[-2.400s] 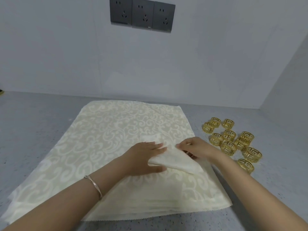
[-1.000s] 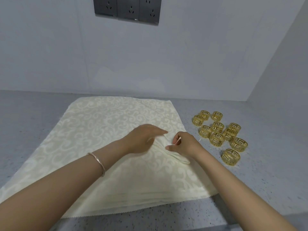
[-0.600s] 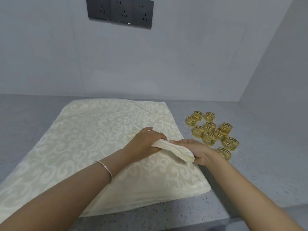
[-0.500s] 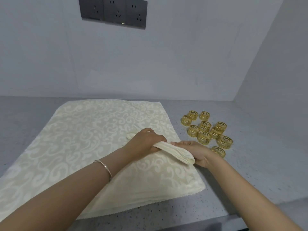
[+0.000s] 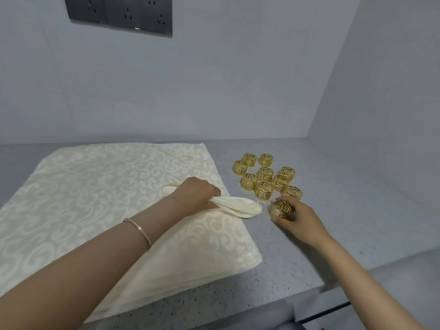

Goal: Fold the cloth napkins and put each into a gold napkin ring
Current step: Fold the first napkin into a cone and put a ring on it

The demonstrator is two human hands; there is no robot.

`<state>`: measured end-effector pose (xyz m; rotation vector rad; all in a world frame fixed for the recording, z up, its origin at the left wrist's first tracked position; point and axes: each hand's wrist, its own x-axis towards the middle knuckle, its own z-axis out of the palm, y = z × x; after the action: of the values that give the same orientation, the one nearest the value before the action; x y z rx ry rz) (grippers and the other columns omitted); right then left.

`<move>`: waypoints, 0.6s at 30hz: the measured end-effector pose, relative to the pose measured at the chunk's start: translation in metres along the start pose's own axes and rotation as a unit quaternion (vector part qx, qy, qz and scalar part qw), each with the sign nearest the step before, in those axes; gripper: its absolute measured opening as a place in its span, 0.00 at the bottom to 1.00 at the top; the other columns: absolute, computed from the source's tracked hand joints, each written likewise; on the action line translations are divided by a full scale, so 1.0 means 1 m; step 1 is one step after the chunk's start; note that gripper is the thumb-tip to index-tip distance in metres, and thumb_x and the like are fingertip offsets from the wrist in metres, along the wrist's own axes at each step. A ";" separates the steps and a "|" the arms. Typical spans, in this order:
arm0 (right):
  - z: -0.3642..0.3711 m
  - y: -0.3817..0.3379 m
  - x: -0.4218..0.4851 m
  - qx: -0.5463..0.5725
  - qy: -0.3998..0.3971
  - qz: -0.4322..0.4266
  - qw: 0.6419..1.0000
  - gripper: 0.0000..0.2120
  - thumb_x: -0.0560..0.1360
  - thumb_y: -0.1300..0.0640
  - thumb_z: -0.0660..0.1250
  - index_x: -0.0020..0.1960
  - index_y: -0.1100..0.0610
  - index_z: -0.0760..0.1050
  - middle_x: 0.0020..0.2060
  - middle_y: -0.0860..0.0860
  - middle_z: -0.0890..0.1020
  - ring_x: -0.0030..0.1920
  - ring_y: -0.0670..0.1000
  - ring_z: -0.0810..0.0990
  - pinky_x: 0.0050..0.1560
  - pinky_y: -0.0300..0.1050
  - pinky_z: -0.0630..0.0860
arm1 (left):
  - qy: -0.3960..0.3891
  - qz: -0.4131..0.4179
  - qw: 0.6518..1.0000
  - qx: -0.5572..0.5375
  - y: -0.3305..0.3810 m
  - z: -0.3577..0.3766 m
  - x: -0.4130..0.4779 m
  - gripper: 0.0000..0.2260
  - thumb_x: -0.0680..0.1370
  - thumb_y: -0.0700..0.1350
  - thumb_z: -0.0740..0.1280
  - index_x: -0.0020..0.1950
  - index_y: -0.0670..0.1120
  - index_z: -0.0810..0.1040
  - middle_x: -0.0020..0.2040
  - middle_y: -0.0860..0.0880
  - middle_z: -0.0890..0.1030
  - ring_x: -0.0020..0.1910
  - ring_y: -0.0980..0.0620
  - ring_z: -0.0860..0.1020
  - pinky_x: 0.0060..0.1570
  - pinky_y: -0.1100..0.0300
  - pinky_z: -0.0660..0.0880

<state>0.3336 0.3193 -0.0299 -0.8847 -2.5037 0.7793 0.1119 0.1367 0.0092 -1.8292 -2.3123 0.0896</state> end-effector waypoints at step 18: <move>0.066 -0.099 0.007 0.375 -0.074 0.063 0.922 0.18 0.68 0.56 0.76 0.54 0.57 0.77 0.44 0.50 0.82 0.41 0.46 0.80 0.41 0.35 0.76 | 0.009 -0.045 0.999 0.018 -0.023 -0.007 -0.041 0.11 0.80 0.54 0.60 0.52 0.50 0.76 0.47 0.50 0.81 0.45 0.49 0.78 0.39 0.59 0.62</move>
<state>0.2503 0.2353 -0.0196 -0.7115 -1.9778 1.7358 0.1004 0.0909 0.0157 -1.6996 -2.3618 0.1000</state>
